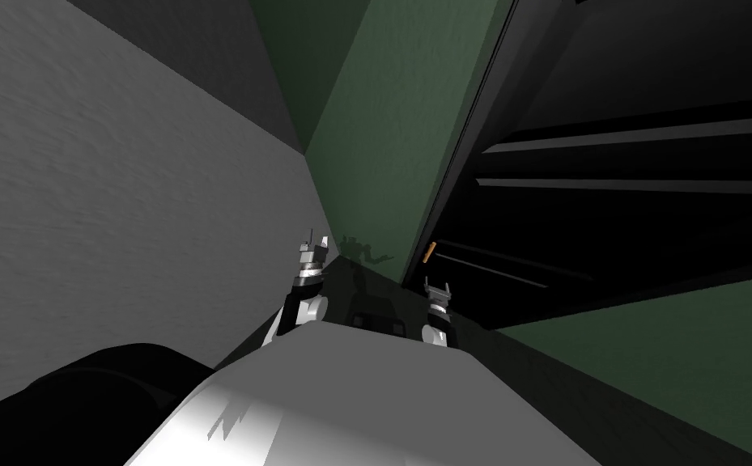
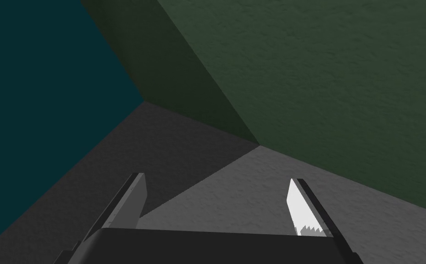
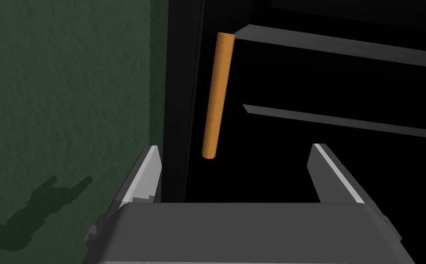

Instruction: Pull the door open

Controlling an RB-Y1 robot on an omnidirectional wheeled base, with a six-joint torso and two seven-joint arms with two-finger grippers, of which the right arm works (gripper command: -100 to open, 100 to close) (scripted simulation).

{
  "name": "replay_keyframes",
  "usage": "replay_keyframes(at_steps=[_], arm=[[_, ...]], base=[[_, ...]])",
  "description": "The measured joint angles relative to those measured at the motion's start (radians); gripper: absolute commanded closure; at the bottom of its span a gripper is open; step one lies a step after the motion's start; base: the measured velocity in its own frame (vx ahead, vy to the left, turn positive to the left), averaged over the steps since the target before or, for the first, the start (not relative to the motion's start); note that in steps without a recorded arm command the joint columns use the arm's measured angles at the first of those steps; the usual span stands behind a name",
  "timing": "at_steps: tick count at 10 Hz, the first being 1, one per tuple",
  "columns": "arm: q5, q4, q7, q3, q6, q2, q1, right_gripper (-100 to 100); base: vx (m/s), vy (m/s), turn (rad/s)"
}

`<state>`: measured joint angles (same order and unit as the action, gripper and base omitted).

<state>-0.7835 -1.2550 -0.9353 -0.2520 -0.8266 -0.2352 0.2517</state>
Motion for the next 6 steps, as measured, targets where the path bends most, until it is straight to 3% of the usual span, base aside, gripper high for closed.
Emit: replay_keyframes(at_steps=[6], arm=[[-0.088, 0.129, -0.108, -0.028, -0.041, -0.02, -0.031, -100]], base=[[0.126, -0.03, 0.073]])
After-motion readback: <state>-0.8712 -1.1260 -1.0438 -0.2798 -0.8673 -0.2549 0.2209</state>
